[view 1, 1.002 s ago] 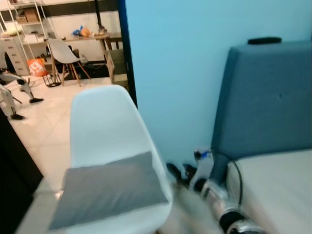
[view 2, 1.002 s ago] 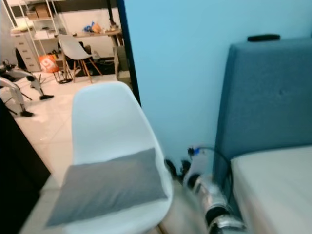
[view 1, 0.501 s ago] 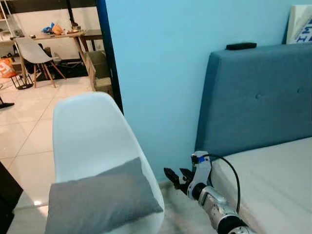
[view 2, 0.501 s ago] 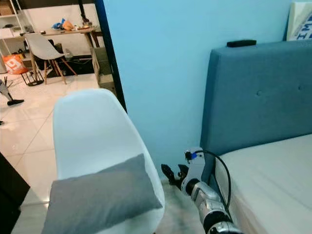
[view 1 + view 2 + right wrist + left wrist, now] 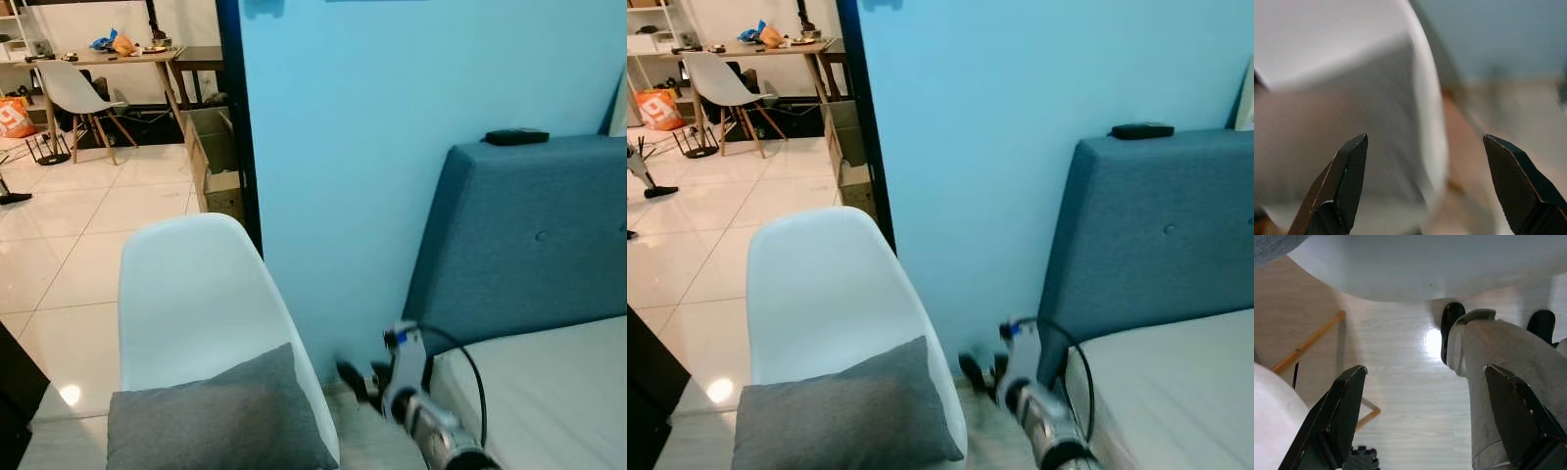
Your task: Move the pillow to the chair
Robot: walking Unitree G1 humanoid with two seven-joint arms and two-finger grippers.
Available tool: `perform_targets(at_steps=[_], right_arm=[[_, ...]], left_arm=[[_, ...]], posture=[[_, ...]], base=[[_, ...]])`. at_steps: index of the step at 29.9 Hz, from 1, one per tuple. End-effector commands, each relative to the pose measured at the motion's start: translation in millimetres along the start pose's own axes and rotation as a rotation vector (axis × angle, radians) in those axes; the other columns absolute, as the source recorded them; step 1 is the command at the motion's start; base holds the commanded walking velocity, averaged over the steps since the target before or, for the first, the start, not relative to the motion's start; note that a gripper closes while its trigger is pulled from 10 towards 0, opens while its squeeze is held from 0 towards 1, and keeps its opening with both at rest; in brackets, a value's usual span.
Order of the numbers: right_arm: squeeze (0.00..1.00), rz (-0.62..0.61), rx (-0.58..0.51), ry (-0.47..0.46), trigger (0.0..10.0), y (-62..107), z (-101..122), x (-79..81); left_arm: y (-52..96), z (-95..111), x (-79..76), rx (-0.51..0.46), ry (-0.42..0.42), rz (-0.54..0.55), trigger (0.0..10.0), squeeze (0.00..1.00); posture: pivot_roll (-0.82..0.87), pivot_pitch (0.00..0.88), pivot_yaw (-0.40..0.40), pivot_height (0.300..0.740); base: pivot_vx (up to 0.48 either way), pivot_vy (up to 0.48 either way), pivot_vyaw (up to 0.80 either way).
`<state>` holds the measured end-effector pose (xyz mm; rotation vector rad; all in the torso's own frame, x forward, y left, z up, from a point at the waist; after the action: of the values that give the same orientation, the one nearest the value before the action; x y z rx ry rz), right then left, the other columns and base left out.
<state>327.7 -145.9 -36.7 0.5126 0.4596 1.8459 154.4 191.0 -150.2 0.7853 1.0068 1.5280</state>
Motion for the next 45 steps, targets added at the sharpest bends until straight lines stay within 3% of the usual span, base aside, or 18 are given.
perform_targets(at_steps=[1,2,3,6,7,8,12,13,24,28,36,45], right_arm=[[0.0,-0.063,0.111,0.094,10.0,7.4,-28,-9.9],[0.0,-0.095,0.191,0.126,10.0,13.7,-48,-14.9],[0.0,-0.095,0.191,0.126,10.0,13.7,-48,-14.9],[0.0,-0.166,0.346,0.137,10.0,31.8,-89,-26.7],[0.0,-0.166,0.346,0.137,10.0,31.8,-89,-26.7],[0.0,-0.243,0.433,0.108,10.0,49.2,-116,-38.0],[0.0,-0.276,0.519,0.102,10.0,65.6,-143,-40.2],[0.0,-0.283,0.539,0.059,10.0,70.5,-151,-38.7],[0.0,-0.362,0.67,0.12,10.0,99.0,-182,-49.7],[0.0,-0.362,0.735,0.135,10.0,111.6,-199,-45.8],[0.0,-0.343,0.731,0.162,10.0,107.4,-197,-41.6],[0.0,-0.334,0.737,0.167,10.0,107.5,-202,-33.9]], left_arm=[[0.4,-5,0.0,0.012,-0.007,-0.002,10.0,0.0],[0.4,-5,-0.2,0.012,-0.008,-0.003,10.0,0.0],[0.4,-5,-0.2,0.012,-0.008,-0.003,10.0,0.0],[0.3,-4,-0.9,0.011,-0.011,-0.007,10.0,0.0],[0.3,-4,-0.9,0.011,-0.011,-0.007,10.0,0.0],[0.2,-3,-1.5,0.007,-0.009,-0.01,10.0,0.0],[0.1,-2,-1.9,0.005,-0.012,-0.011,10.0,0.0],[0.0,-1,-2.1,0.004,-0.013,-0.012,10.0,0.0],[-0.6,5,-5.3,-0.016,-0.02,-0.023,10.0,0.0],[-0.9,10,-6.6,-0.032,-0.071,-0.018,10.0,0.0],[-0.9,9,-7.6,-0.042,-0.122,0.0,10.0,0.0],[-0.6,11,-6.2,-0.057,-0.122,0.006,10.0,0.0]], posture=[[-0.05,0.038,-0.007,0.74],[-0.06,0.037,-0.003,0.74],[-0.06,0.037,-0.003,0.74],[-0.06,0.034,-0.003,0.74],[-0.06,0.034,-0.003,0.74],[-0.06,0.033,-0.001,0.74],[-0.06,0.032,0.001,0.74],[-0.06,0.029,0.002,0.74],[-0.07,0.015,0.005,0.74],[-0.07,0.016,0.002,0.74],[-0.07,0.019,0.002,0.74],[-0.07,0.026,0.004,0.74]], base=[[0.0,0.0,0.0],[0.0,0.0,0.0],[0.0,0.0,0.0],[0.0,0.0,-0.27],[0.0,0.0,-0.8],[0.0,0.0,-0.77],[0.0,0.0,-0.77],[0.0,0.0,-0.77],[0.0,0.0,-0.77],[0.0,0.0,-0.77],[0.0,0.0,-0.77],[0.0,0.0,-0.77]])
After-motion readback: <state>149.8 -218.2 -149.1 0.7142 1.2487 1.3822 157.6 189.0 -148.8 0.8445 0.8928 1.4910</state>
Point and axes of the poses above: a point about 5 cm out from each wrist's last joint towards the gripper, its own y axis pointing back from the gripper into the wrist, its own z axis along the axis of the wrist's last joint, x = y × z, the point moved 5 cm from there along -y, pointing out of the wrist towards the gripper, and after that the axes turned 8 degrees about y, right-handed, at the moved point
